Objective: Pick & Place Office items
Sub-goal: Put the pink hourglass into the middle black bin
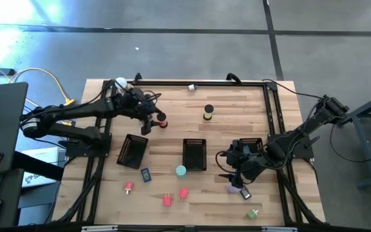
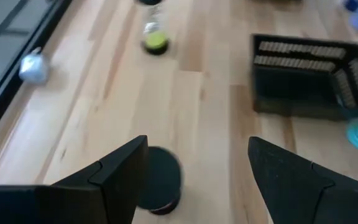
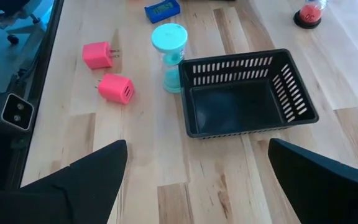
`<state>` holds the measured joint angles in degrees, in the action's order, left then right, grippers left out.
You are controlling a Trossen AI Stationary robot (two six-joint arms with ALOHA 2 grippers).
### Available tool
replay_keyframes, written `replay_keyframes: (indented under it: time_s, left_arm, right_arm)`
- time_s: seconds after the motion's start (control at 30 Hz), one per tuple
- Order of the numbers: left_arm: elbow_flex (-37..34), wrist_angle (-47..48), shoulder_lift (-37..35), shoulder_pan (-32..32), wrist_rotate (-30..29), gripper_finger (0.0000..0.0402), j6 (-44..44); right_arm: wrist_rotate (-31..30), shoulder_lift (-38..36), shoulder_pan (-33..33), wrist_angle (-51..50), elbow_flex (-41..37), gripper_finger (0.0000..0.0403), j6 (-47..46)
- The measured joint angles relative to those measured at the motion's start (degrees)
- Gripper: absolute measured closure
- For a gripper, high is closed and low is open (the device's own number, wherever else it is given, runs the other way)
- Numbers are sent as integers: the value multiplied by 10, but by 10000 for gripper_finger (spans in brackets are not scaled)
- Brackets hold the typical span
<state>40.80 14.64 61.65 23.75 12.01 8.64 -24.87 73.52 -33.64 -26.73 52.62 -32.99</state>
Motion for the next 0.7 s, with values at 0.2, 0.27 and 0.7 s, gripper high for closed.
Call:
replay_keyframes:
  time_s: [0.2, 0.27, 0.7]
  left_arm:
    - [0, -5, 0, 16, 25, 131, -29]
    - [0, -8, 0, 11, 25, 130, -29]
    - [0, -18, 0, -18, -30, 11, -51]
  right_arm:
    - [0, 0, 0, 0, 0, 23, 5]
    - [0, 0, 0, 0, 0, 23, 13]
    - [0, 0, 0, 0, -1, 23, 18]
